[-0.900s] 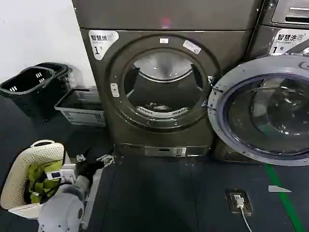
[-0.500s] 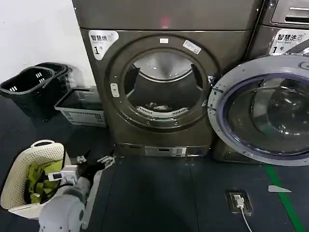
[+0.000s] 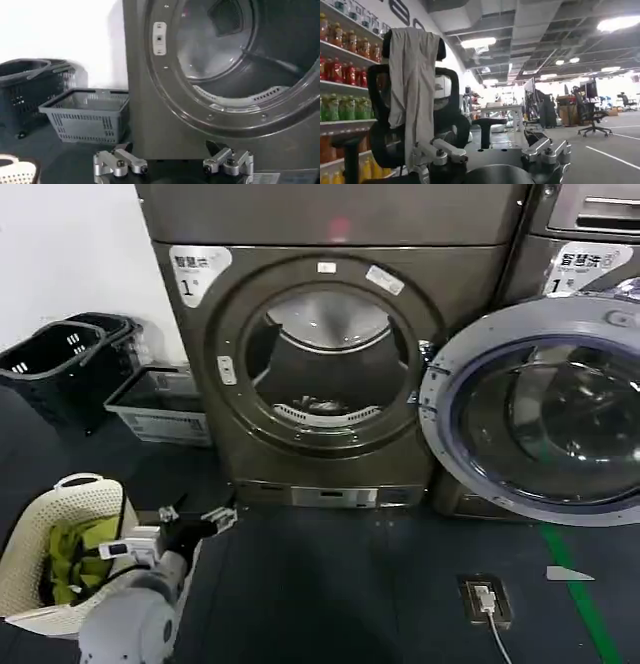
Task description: Grasp the clothes from the dryer.
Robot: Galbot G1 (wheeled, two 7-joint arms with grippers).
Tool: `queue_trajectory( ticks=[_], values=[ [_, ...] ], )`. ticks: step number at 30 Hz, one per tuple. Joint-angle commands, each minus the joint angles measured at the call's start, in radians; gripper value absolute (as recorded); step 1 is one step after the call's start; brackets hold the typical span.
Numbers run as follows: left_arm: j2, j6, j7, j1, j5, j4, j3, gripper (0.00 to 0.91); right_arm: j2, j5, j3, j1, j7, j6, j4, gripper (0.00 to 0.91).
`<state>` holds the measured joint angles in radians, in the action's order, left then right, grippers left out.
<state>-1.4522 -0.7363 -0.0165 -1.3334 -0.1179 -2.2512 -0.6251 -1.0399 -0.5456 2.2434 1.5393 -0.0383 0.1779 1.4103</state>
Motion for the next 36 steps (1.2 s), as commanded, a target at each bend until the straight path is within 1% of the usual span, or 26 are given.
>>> queue_trajectory(
  ticks=[1, 23, 28, 30, 36],
  values=[
    [0.001, -0.049, 0.008, 0.001, 0.0, 0.003, 0.0, 0.907, 0.0, -0.007, -0.001, 0.004, 0.002, -0.004, -0.001, 0.907],
    [0.003, -0.049, 0.004, 0.003, -0.005, 0.003, 0.003, 0.907, -0.008, -0.002, -0.006, -0.001, 0.004, -0.018, -0.007, 0.907],
    [0.001, -0.049, 0.003, 0.006, 0.0, 0.0, 0.012, 0.907, -0.015, -0.004, -0.001, -0.001, 0.017, -0.042, -0.011, 0.907],
    [0.0, -0.049, 0.002, 0.008, 0.0, 0.001, 0.013, 0.907, -0.017, -0.008, -0.002, 0.001, 0.031, -0.057, -0.014, 0.907],
    [-0.001, -0.049, 0.001, 0.006, 0.0, 0.003, 0.02, 0.907, -0.022, -0.015, 0.013, 0.013, 0.049, -0.067, -0.015, 0.907]
  ],
)
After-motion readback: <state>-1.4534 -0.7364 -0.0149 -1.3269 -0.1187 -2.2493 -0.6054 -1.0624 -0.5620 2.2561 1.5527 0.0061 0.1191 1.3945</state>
